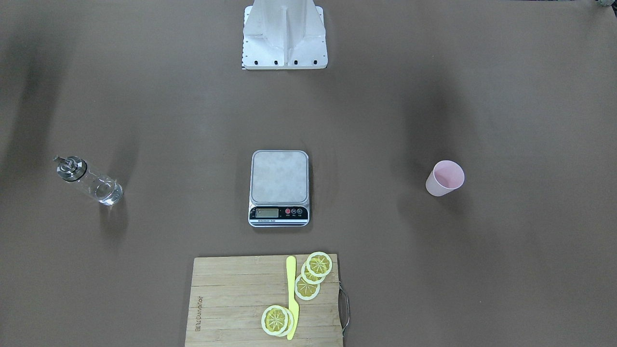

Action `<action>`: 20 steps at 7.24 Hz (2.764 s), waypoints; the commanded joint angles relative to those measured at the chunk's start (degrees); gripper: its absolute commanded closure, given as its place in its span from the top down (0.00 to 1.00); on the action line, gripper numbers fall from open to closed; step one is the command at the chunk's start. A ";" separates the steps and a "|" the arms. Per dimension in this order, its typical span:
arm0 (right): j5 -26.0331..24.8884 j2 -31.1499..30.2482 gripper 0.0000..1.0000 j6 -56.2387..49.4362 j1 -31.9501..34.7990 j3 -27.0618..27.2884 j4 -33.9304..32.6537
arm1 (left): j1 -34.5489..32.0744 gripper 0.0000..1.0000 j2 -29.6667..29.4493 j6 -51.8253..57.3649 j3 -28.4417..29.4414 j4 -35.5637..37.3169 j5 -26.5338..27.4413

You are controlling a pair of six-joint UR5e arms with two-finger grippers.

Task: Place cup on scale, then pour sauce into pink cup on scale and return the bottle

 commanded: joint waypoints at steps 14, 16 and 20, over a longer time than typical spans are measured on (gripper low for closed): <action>-0.29 0.96 1.00 0.78 0.00 -4.23 8.52 | 0.26 0.98 1.76 -0.09 0.23 -3.59 -3.39; -0.03 1.41 1.00 0.79 0.09 -6.11 12.76 | 0.35 0.98 2.37 0.00 -0.29 -3.85 -3.58; 2.59 0.88 1.00 0.88 0.00 -6.19 14.53 | 2.54 0.98 2.38 -7.75 -1.96 -5.07 -7.88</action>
